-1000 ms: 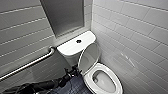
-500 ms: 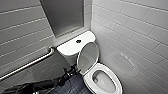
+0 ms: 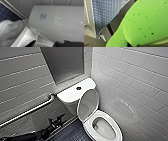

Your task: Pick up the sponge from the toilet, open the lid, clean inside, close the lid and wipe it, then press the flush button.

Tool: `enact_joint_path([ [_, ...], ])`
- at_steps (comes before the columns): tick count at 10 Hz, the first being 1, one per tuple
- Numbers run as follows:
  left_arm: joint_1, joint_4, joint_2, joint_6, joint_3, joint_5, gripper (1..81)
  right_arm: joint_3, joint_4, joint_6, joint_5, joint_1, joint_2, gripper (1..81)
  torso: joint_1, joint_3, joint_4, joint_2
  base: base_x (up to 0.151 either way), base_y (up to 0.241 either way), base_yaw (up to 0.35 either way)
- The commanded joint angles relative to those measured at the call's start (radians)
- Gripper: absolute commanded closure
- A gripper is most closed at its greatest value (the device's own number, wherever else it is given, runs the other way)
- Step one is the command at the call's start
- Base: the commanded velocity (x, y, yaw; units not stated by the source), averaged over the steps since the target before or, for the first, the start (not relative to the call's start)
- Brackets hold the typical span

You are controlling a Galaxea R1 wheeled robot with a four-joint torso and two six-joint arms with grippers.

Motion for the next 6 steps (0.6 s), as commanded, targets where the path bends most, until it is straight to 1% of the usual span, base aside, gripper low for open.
enact_joint_path([
  [1, -0.014, 0.222, -0.08, -0.011, 0.18, -0.022, 1.0, 0.029, -0.026, 0.002, -0.048, -0.003, -0.026, 81.1, 0.0, 0.0, 0.0, 0.0, 0.0, 0.0, 0.0],
  [2, 0.021, 0.315, -0.091, -0.011, 0.216, -0.004, 1.0, 0.03, -0.026, 0.002, -0.048, -0.003, -0.026, 81.1, 0.0, 0.0, 0.0, 0.0, 0.0, 0.0, 0.0],
  [3, 0.063, 0.487, -0.1, -0.014, 0.243, 0.053, 1.0, 0.027, -0.026, 0.002, -0.048, -0.003, -0.026, 81.1, 0.0, 0.0, 0.0, 0.0, 0.0, 0.0, 0.0],
  [4, 0.111, 0.688, -0.105, -0.014, 0.257, 0.102, 1.0, 0.018, -0.029, -0.004, -0.048, -0.004, -0.029, 81.1, 0.0, 0.0, 0.0, 0.0, 0.0, 0.0, 0.0],
  [5, 0.179, 0.955, -0.132, -0.017, 0.282, 0.132, 1.0, 0.018, -0.05, -0.007, -0.05, -0.004, -0.042, 81.1, 0.0, 0.0, 0.0, 0.0, 0.0, 0.0, 0.0],
  [6, 0.26, 1.176, -0.164, -0.028, 0.297, 0.134, 1.0, 0.016, -0.115, -0.007, -0.051, -0.01, -0.061, 81.1, 0.0, 0.0, 0.0, 0.0, 0.0, 0.0, 0.0],
])
